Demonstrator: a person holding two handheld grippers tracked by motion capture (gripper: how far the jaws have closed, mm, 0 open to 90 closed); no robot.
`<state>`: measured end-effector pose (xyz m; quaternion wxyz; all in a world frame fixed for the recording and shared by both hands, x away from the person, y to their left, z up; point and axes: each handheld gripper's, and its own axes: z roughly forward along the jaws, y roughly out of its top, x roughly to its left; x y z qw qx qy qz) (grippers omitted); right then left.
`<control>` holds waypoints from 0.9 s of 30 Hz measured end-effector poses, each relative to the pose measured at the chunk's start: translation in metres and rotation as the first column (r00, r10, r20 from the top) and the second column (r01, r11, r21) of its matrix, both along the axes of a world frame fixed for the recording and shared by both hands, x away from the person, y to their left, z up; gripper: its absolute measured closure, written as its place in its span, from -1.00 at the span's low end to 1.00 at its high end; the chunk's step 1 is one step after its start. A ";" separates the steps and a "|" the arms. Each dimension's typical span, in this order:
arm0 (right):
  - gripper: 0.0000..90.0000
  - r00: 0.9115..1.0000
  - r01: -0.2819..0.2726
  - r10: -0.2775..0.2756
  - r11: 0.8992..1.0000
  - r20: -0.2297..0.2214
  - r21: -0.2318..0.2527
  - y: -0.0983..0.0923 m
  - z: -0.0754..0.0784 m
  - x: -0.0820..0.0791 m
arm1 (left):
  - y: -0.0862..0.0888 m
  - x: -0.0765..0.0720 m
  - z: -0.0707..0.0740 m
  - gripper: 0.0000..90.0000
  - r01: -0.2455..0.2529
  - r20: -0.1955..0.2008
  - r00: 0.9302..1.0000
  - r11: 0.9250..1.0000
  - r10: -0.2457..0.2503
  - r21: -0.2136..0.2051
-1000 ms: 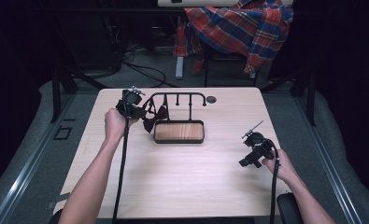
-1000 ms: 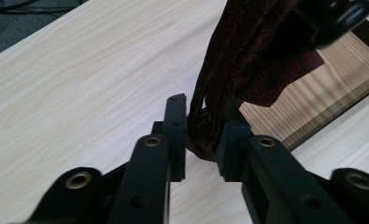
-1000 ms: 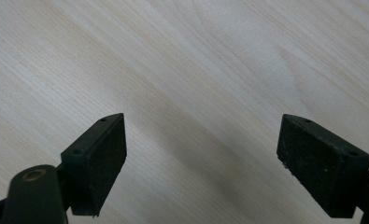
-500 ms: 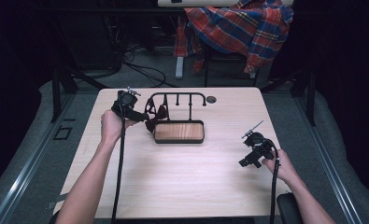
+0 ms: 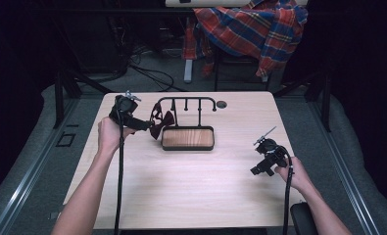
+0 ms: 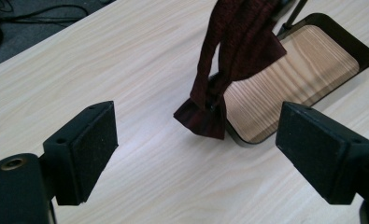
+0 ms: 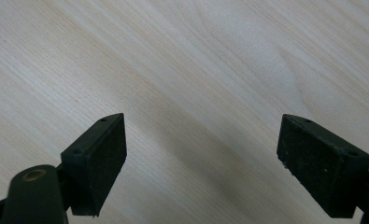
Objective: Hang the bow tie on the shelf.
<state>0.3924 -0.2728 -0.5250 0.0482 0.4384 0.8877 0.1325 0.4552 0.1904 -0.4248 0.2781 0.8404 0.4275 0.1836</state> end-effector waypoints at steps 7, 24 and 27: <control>-0.65 1.000 -0.009 0.009 1.000 0.002 -0.010 -0.001 0.001 0.000 | 0.010 -0.026 0.006 -0.82 0.009 0.010 1.000 1.000 -0.009 -0.004; -0.65 1.000 -0.021 0.021 1.000 0.019 -0.007 0.002 0.001 -0.002 | 0.037 -0.079 -0.007 -0.99 -0.019 -0.070 0.997 0.999 0.021 0.028; -0.65 0.999 -0.043 0.043 0.999 0.007 -0.027 0.001 0.003 -0.001 | 0.041 -0.088 -0.016 -1.00 -0.026 -0.089 0.996 0.999 0.028 0.025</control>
